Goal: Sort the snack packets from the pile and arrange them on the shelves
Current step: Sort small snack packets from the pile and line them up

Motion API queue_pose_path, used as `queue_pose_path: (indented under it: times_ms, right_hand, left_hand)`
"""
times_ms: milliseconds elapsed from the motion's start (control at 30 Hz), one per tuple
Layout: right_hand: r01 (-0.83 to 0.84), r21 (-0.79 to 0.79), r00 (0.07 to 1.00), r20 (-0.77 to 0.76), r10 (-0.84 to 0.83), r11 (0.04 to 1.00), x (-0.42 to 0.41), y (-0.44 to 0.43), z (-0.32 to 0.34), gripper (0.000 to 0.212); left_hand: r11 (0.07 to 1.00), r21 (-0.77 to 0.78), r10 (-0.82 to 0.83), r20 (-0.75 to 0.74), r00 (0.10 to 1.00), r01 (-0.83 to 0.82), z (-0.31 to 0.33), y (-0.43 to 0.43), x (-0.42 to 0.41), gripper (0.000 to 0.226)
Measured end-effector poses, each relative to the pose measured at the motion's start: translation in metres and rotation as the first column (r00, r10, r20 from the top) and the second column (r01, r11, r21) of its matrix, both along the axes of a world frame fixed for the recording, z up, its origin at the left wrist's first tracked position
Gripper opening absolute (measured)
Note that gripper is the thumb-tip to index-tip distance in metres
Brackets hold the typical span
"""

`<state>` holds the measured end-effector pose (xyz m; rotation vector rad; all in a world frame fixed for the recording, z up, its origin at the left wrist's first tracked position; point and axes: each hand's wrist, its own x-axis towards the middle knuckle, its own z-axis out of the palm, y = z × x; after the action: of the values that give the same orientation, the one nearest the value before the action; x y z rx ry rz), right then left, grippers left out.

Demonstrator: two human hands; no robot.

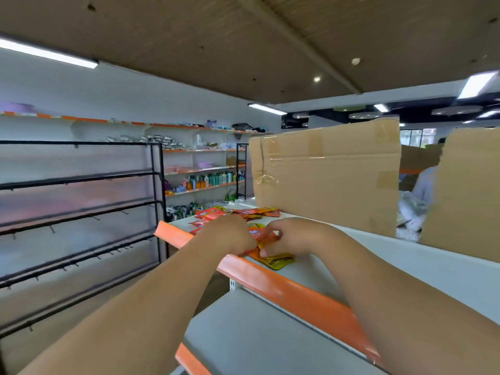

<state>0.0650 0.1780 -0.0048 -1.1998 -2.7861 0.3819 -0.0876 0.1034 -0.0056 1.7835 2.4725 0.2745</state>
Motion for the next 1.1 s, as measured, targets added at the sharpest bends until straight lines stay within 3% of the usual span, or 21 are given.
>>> queue_pose_path:
  times_ms: [67,167,233,400,533,633,700,800,933,1100]
  right_hand:
    - [0.012,0.007,1.0,-0.009,-0.012,1.0,0.0,-0.002,-0.002,0.044]
    - [0.068,0.015,0.998,0.005,-0.068,0.998,0.003,-0.005,0.0,0.048]
    - [0.123,0.007,0.992,0.009,-0.123,0.992,0.01,-0.004,0.001,0.051]
    - [0.247,-0.147,0.96,-0.101,-0.263,0.958,0.044,0.001,0.023,0.037]
    - [0.332,-0.203,0.905,-0.206,-0.371,0.921,0.089,0.006,0.033,0.03]
    - [0.408,-0.337,0.845,-0.214,-0.491,0.848,0.126,0.005,0.036,0.025]
    - [0.506,-0.274,0.832,-0.093,-0.547,0.818,0.144,0.009,0.034,0.023]
    - [0.558,0.02,0.823,0.114,-0.556,0.83,0.158,0.009,0.024,0.03]
    - [0.467,-0.008,0.88,0.104,-0.464,0.884,0.163,0.0,0.013,0.053]
    - [0.419,0.058,0.9,0.109,-0.423,0.906,0.159,0.006,0.007,0.049]
  left_hand:
    - [0.999,0.035,-0.036,0.053,0.998,0.034,-0.002,0.007,-0.004,0.025]
    - [0.99,0.12,-0.092,0.158,0.983,0.073,-0.003,0.016,-0.008,0.027]
    - [0.976,0.202,-0.136,0.282,0.95,0.08,-0.002,0.021,-0.004,0.036]
    - [0.894,0.448,-0.264,0.494,0.829,0.018,0.02,0.038,0.019,0.031]
    - [0.807,0.588,-0.362,0.41,0.837,0.061,0.038,0.046,0.053,0.029]
    - [0.742,0.649,-0.449,0.298,0.842,0.166,0.038,0.051,0.087,0.031]
    - [0.723,0.635,-0.551,0.291,0.782,0.273,0.031,0.053,0.108,0.032]
    - [0.74,0.526,-0.641,0.364,0.676,0.419,0.007,0.055,0.129,0.037]
    - [0.828,0.277,-0.54,0.162,0.826,0.488,-0.025,0.058,0.132,0.04]
    - [0.872,0.245,-0.465,0.139,0.874,0.424,-0.035,0.054,0.131,0.043]
